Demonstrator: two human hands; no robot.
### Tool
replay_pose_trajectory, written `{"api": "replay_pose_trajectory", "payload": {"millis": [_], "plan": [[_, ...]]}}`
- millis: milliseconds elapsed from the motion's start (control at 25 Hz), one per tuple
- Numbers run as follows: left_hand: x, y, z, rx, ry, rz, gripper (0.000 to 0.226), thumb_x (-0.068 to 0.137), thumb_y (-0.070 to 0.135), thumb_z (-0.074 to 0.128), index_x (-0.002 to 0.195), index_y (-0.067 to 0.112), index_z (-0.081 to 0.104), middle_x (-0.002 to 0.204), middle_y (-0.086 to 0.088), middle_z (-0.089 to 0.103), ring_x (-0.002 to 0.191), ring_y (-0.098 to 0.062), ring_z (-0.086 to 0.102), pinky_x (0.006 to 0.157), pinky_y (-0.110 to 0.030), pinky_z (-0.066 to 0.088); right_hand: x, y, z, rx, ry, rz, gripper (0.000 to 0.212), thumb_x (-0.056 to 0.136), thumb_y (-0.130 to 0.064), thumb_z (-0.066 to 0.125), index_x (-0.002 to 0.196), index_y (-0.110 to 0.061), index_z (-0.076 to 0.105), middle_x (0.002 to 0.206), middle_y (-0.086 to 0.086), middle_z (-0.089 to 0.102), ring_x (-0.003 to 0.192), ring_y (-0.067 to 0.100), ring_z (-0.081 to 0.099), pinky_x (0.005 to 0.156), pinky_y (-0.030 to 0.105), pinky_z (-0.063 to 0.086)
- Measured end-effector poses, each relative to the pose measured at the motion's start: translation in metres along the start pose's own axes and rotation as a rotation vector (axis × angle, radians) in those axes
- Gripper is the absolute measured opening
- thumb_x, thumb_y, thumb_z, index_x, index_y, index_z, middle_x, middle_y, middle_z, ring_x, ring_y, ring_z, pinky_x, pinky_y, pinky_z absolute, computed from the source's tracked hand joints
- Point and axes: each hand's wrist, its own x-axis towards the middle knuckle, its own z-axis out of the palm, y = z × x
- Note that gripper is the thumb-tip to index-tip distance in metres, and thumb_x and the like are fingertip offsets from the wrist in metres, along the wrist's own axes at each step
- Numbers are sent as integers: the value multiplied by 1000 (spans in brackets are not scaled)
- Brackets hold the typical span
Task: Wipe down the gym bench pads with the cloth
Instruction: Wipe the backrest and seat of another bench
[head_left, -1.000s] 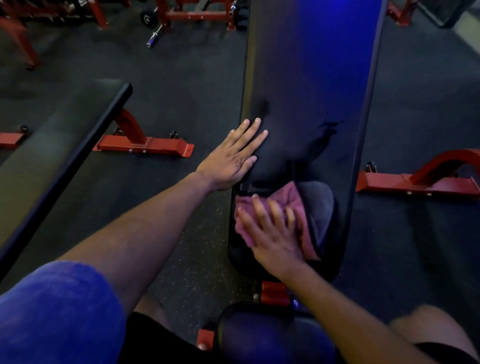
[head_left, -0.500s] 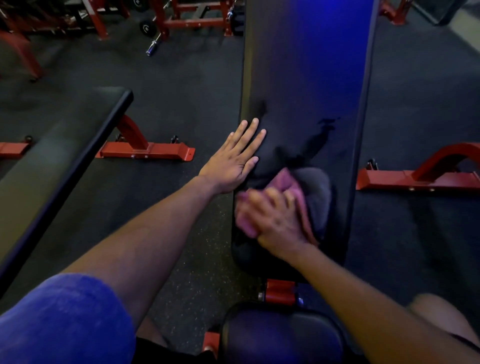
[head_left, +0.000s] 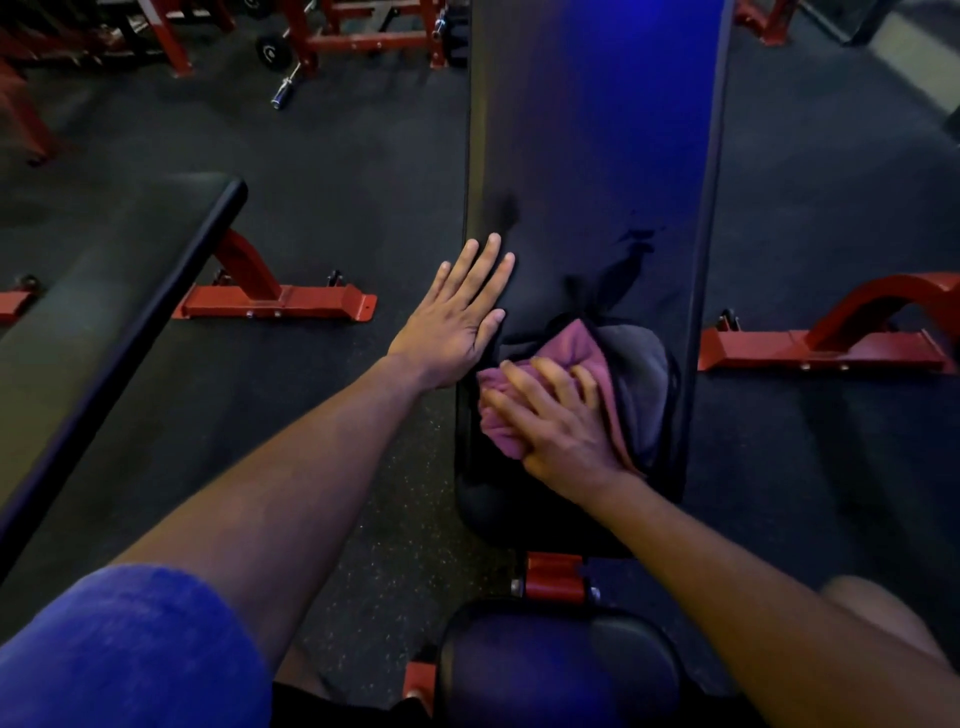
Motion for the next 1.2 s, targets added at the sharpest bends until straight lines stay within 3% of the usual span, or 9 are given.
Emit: {"api": "replay_pose_trajectory", "payload": {"millis": [240,400,520,640,760,800,920,1040,1200], "plan": [[-4,12,-5,100,40,-9,64,111,37,32,167,17,10,175,-5,2,161,-23,-1,130,-50,9,-65,14,-21,49,-141,-428,56,89,-30,53,145,-26,50,150,5,52,128,32,43,102,50,31],[-25,35,19,324,16,380,63,111,41,33,166,14,18,174,-5,15,161,-24,10,129,-56,11,-137,39,1,23,-146,-677,38,110,-28,35,143,-24,52,150,2,56,136,30,46,114,56,21],[-26,38,24,299,47,348,61,111,41,34,165,14,23,173,-3,19,160,-23,14,127,-60,13,-118,38,31,-23,-141,-805,43,113,-20,28,138,-19,63,149,1,58,142,28,41,123,56,9],[-27,36,28,303,47,346,61,111,39,34,165,14,23,173,-3,19,161,-24,13,127,-60,13,-66,-30,63,-14,-131,-887,37,111,-21,39,128,-19,71,136,-2,66,134,26,52,125,52,8],[-28,33,31,300,61,345,61,110,39,33,165,15,23,173,-2,19,161,-23,13,128,-58,13,-39,-74,62,60,-279,-820,34,100,-32,53,126,-17,68,124,-1,65,126,27,55,121,50,5],[-28,34,30,303,66,341,60,110,39,33,165,15,24,173,-2,19,161,-23,13,128,-58,13,-44,-65,59,86,-219,-803,36,100,-29,52,129,-13,66,128,1,65,130,29,53,122,49,6],[-27,36,28,286,70,325,61,110,38,36,165,15,24,173,-2,19,161,-23,13,128,-57,12,-97,9,52,149,-68,-789,38,106,-18,56,142,-6,60,152,9,54,148,33,39,128,49,12],[-29,36,28,275,83,317,62,110,39,37,165,15,23,173,-2,18,161,-22,12,128,-57,11,-138,76,41,195,-95,-889,48,107,-16,57,153,-10,47,163,10,38,154,34,27,125,56,18],[-28,35,30,250,95,333,62,108,38,38,165,15,26,172,-2,20,160,-22,14,127,-58,14,-90,-1,57,342,-81,-782,29,112,-19,37,132,-12,58,142,8,61,147,31,37,126,56,11]]}}
